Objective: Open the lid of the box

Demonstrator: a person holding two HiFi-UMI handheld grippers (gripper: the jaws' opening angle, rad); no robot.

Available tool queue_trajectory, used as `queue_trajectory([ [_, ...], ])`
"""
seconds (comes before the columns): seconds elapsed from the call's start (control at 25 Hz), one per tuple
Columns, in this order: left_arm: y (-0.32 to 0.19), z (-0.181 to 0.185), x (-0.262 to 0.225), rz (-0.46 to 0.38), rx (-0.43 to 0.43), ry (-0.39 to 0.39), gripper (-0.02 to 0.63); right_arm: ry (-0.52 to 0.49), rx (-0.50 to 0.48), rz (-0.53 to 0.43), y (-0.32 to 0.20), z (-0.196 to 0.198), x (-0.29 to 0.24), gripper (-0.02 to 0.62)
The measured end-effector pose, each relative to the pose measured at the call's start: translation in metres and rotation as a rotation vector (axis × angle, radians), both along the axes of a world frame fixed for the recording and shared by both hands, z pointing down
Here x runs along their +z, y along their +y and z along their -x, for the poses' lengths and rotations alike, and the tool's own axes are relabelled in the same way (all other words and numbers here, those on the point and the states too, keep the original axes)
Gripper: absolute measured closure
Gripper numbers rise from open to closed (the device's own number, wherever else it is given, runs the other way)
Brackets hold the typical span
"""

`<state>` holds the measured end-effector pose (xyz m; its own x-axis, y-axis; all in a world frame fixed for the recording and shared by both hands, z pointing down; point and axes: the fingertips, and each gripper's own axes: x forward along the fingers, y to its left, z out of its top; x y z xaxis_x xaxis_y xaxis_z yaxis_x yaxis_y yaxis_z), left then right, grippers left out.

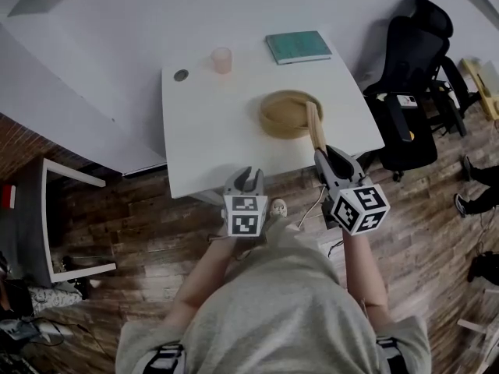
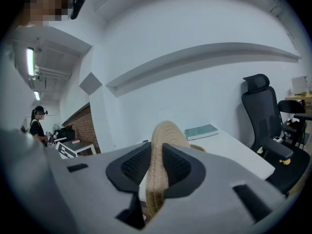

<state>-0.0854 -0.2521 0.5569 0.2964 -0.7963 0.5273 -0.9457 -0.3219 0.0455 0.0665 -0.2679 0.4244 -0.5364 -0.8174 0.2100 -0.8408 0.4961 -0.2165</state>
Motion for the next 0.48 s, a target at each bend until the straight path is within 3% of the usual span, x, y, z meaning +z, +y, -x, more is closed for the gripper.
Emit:
queue_trajectory([
  [0.48,0.069,0.003,-0.034,-0.058,-0.006,0.061,0.572,-0.017,-0.043,-0.030,0.081,0.021,-0.008,0.518],
])
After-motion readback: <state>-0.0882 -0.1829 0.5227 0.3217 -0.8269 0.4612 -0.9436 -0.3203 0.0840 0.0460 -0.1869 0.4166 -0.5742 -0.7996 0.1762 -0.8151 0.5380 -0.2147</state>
